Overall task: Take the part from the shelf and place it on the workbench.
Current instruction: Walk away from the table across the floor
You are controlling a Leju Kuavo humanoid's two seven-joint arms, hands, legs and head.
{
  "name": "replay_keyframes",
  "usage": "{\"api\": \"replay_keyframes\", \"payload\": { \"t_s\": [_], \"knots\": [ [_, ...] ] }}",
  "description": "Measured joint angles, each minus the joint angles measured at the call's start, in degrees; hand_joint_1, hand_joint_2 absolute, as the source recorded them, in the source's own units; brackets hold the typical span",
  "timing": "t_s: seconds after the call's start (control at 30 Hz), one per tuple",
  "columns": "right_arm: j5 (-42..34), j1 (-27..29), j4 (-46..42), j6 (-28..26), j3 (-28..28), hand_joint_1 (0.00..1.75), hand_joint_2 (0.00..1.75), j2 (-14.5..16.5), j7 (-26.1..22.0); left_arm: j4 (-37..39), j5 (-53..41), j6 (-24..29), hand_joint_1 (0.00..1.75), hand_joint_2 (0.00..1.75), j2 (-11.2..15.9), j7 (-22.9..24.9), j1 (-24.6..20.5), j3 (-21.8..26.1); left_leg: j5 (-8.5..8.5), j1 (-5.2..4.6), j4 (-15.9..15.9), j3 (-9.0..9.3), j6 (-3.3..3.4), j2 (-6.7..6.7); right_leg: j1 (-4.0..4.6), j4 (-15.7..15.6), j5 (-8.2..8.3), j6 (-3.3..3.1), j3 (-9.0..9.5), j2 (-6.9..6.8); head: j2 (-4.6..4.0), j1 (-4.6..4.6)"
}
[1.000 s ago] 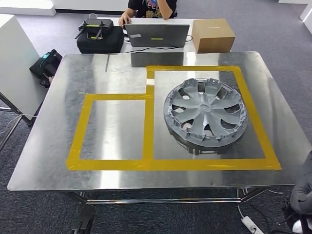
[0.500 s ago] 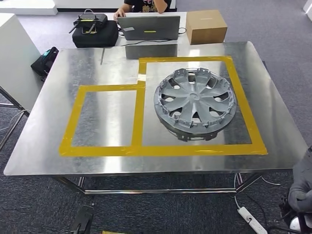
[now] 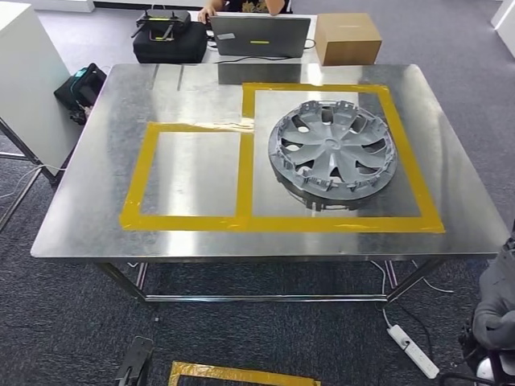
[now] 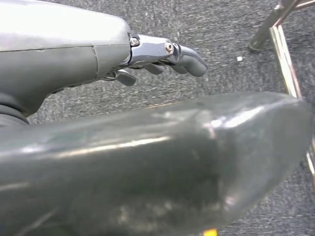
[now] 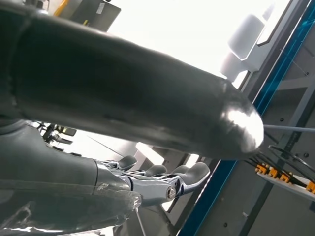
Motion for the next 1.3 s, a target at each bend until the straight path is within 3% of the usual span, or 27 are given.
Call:
{"api": "replay_keyframes", "payload": {
  "t_s": [0.07, 0.1, 0.13, 0.2, 0.23, 0.27, 0.3, 0.37, 0.4, 0.43, 0.47, 0.57, 0.6, 0.63, 0.73, 0.8, 0.87, 0.9, 0.93, 0.97, 1.03, 1.07, 1.13, 1.17, 1.23, 1.27, 1.3],
  "knots": [
    [0.0, -0.3, 0.0, 0.1, 0.0, 0.0, 0.0, 0.0, 0.0, 0.0, -0.2, 0.0, 0.0, 0.0, 0.0, 0.0, 0.0, 0.0, 0.97, -0.09, 0.1, -0.81, -0.42, 0.01, 0.17, -8.5, 0.85, -0.41, 5.88, 0.04, 0.0, -0.03],
    [-0.1, -0.4, 0.0, 0.2, 0.0, 0.0, 0.0, 0.1, 0.0, 0.0, -0.3, 0.1, 0.0, 0.0, 0.0, 0.0, -0.1, 0.0, 1.48, -0.13, 0.0, -1.02, -0.69, 0.02, 0.31, -11.4, 0.56, -0.66, 7.63, 0.08, 0.0, -0.03],
    [-0.1, -0.5, 0.0, 0.3, 0.0, 0.0, 0.0, 0.1, 0.0, 0.0, -0.3, 0.1, 0.0, 0.0, 0.0, 0.0, -0.1, 0.0, 1.99, -0.14, -0.1, -1.16, -0.97, 0.03, 0.46, -12.9, 0.18, -0.91, 8.36, 0.12, 0.0, -0.01],
    [-0.2, -0.5, 0.1, 0.4, -0.1, 0.0, 0.0, 0.1, 0.0, 0.0, -0.3, 0.1, 0.0, 0.0, 0.1, 0.1, -0.1, 0.1, 2.81, -0.11, -0.5, -1.43, -1.5, -0.05, 0.45, -13.6, 0.88, -1.59, 7.99, 0.11, 0.0, 0.08],
    [-0.2, -0.6, 0.1, 0.5, -0.1, 0.0, 0.0, 0.2, 0.0, 0.0, -0.3, 0.2, 0.0, 0.0, 0.2, 0.2, -0.1, 0.2, 2.23, -0.14, -0.3, -1.74, -1.82, -0.14, 0.29, -13.7, 1.42, -2.01, 7.63, 0.08, 0.0, 0.02],
    [-0.3, -0.6, 0.1, 0.5, -0.1, 0.0, 0.0, 0.2, 0.0, 0.0, -0.4, 0.2, 0.0, 0.0, 0.3, 0.2, 0.0, 0.2, 0.82, -0.14, 0.7, -2.22, -2.18, -0.22, 0.08, -13.9, 2.04, -2.43, 7.16, 0.02, 0.0, -0.09],
    [-0.3, -0.6, 0.1, 0.6, -0.1, 0.0, 0.0, 0.2, 0.0, 0.0, -0.4, 0.2, 0.0, 0.0, 0.3, 0.3, 0.0, 0.3, -1.65, -0.05, 3.1, -3.07, -2.54, -0.28, -0.11, -14.0, 2.61, -2.75, 6.67, -0.06, 0.0, -0.2],
    [-0.2, -0.5, 0.1, 0.9, -0.1, 0.0, 0.0, 0.2, 0.0, 0.0, -0.5, 0.2, 0.0, 0.0, 0.3, 0.3, 0.0, 0.3, -6.96, 0.24, 11.1, -5.21, -3.13, -0.26, -0.16, -13.9, 3.5, -2.99, 5.66, -0.21, 0.0, -0.39],
    [-0.1, -0.5, 0.1, 1.0, -0.1, 0.0, 0.0, 0.2, 0.0, 0.0, -0.5, 0.2, 0.0, 0.0, 0.3, 0.3, 0.0, 0.4, -8.53, 0.39, 14.8, -5.97, -3.32, -0.25, -0.18, -13.8, 3.88, -2.98, 5.13, -0.28, 0.0, -0.4],
    [0.0, -0.5, 0.1, 1.1, -0.1, 0.0, 0.0, 0.2, 0.0, 0.0, -0.5, 0.2, 0.0, 0.0, 0.3, 0.3, 0.0, 0.4, -8.75, 0.5, 16.6, -5.89, -3.44, -0.25, -0.23, -13.7, 4.22, -2.91, 4.61, -0.34, 0.0, -0.4],
    [0.1, -0.5, 0.1, 1.2, -0.1, 0.0, 0.0, 0.2, 0.0, 0.0, -0.5, 0.2, 0.0, 0.0, 0.3, 0.3, 0.0, 0.4, -8.03, 0.6, 16.4, -4.94, -3.52, -0.24, -0.31, -13.6, 4.51, -2.81, 4.13, -0.37, 0.0, -0.39],
    [0.2, -0.5, 0.1, 1.3, -0.2, 0.0, 0.0, 0.2, 0.0, 0.0, -0.6, 0.2, 0.0, 0.0, 0.3, 0.3, -0.2, 0.5, -4.44, 0.94, 5.6, 2.67, -3.8, -0.31, -0.5, -12.9, 5.1, -2.15, 2.88, -0.37, 0.0, -0.46],
    [0.2, -0.5, 0.1, 1.3, -0.2, 0.0, 0.0, 0.2, 0.0, 0.0, -0.7, 0.2, 0.0, 0.0, 0.3, 0.3, -0.3, 0.5, -4.09, 1.01, 2.2, 4.67, -3.74, -0.42, -0.44, -12.6, 5.32, -1.8, 2.5, -0.36, 0.0, -0.48],
    [0.2, -0.5, 0.1, 1.3, -0.2, 0.0, 0.0, 0.3, 0.0, 0.0, -0.8, 0.1, 0.0, 0.0, 0.2, 0.3, -0.4, 0.5, -4.24, 1.03, 0.5, 5.52, -3.57, -0.54, -0.31, -12.4, 5.59, -1.45, 2.16, -0.34, 0.0, -0.51],
    [0.3, -0.4, 0.1, 1.5, -0.3, 0.0, 0.0, 0.3, 0.0, 0.0, -0.8, 0.1, 0.0, 0.0, 0.2, 0.3, -0.3, 0.5, -3.9, 0.92, 0.0, 4.7, -2.05, -0.61, -0.34, -12.3, 6.2, -0.46, 1.25, -0.29, 0.0, -0.49],
    [0.3, -0.3, 0.2, 1.6, -0.3, 0.0, 0.0, 0.3, 0.0, 0.0, -0.8, 0.1, 0.0, 0.0, 0.2, 0.3, -0.3, 0.5, -2.94, 0.9, 0.0, 3.61, -0.85, -0.47, -0.43, -9.5, 3.08, -0.07, -0.2, -0.31, 0.0, -0.44],
    [0.4, -0.3, 0.3, 1.6, -0.4, 0.0, 0.0, 0.3, 0.0, 0.0, -0.8, 0.1, 0.0, 0.0, 0.2, 0.3, -0.3, 0.6, -1.86, 0.68, 0.0, 2.34, -0.17, -0.41, -0.36, -2.3, -2.57, 0.03, -2.43, -0.34, 0.0, -0.28],
    [0.4, -0.3, 0.3, 1.6, -0.4, 0.0, 0.0, 0.3, 0.0, 0.0, -0.8, 0.0, 0.0, 0.0, 0.2, 0.3, -0.3, 0.7, -1.29, 0.5, 0.0, 1.63, -0.03, -0.4, -0.27, 1.7, -4.55, -0.03, -3.29, -0.33, 0.0, -0.23],
    [0.4, -0.2, 0.4, 1.6, -0.4, 0.0, 0.0, 0.3, 0.0, 0.0, -0.8, 0.0, 0.0, 0.0, 0.2, 0.3, -0.3, 0.7, -0.68, 0.32, 0.0, 0.88, 0.05, -0.38, -0.15, 4.4, -5.18, -0.18, -3.54, -0.32, 0.0, -0.18],
    [0.5, -0.2, 0.4, 1.6, -0.4, 0.0, 0.0, 0.3, 0.0, 0.0, -0.9, -0.1, 0.0, 0.0, 0.2, 0.3, -0.3, 0.7, -0.05, 0.13, 0.1, 0.11, 0.09, -0.36, 0.0, 5.3, -4.51, -0.42, -2.95, -0.32, 0.0, -0.19],
    [0.5, -0.2, 0.4, 1.6, -0.4, 0.0, 0.0, 0.3, 0.0, 0.0, -0.9, -0.1, 0.0, 0.0, 0.1, 0.3, -0.3, 0.7, 1.19, -0.17, 0.1, -1.3, 0.09, -0.35, 0.37, 1.1, -0.91, -1.1, 1.18, -0.3, 0.0, -0.21],
    [0.6, -0.2, 0.4, 1.6, -0.4, 0.0, 0.0, 0.3, 0.0, 0.0, -0.9, -0.2, 0.0, 0.0, 0.1, 0.3, -0.3, 0.8, 1.8, -0.3, 0.1, -1.88, 0.0, -0.37, 0.58, -3.3, -0.13, -1.48, 4.26, -0.3, 0.0, -0.22],
    [0.6, -0.2, 0.4, 1.6, -0.4, 0.0, 0.0, 0.3, 0.0, 0.0, -0.9, -0.2, 0.0, 0.0, 0.1, 0.3, -0.2, 0.8, 3.05, -0.46, 0.1, -2.58, -0.36, -0.41, 0.95, -11.3, -0.61, -1.97, 9.37, -0.28, 0.0, -0.3],
    [0.6, -0.2, 0.3, 1.6, -0.4, 0.0, 0.0, 0.3, 0.0, 0.0, -0.9, -0.2, 0.0, 0.0, 0.1, 0.3, -0.2, 0.8, 3.71, -0.43, 0.0, -2.73, -0.66, -0.42, 1.13, -13.4, -1.21, -2.11, 10.36, -0.25, 0.01, -0.22],
    [0.6, 0.0, 0.4, 1.6, -0.4, 0.0, 0.0, 0.3, 0.0, 0.0, -0.9, -0.2, 0.0, 0.0, 0.1, 0.3, -0.2, 0.8, 4.7, -0.25, -0.4, -2.91, -1.38, -0.44, 1.25, -13.9, -0.44, -2.64, 9.72, -0.26, 0.02, -0.05],
    [0.7, 0.0, 0.4, 1.6, -0.4, 0.0, 0.0, 0.3, 0.0, 0.0, -1.0, -0.2, 0.0, 0.0, 0.1, 0.3, -0.1, 0.8, 3.99, -0.17, 0.0, -3.22, -1.81, -0.45, 1.18, -13.9, 0.19, -3.08, 9.15, -0.33, 0.02, 0.02],
    [0.7, 0.0, 0.4, 1.6, -0.4, 0.0, 0.0, 0.3, 0.0, 0.0, -1.0, -0.2, 0.0, 0.0, 0.2, 0.3, 0.0, 0.8, 1.97, -0.11, 1.3, -3.76, -2.24, -0.46, 1.06, -14.0, 0.97, -3.53, 8.45, -0.42, 0.02, -0.1]
  ]
}}
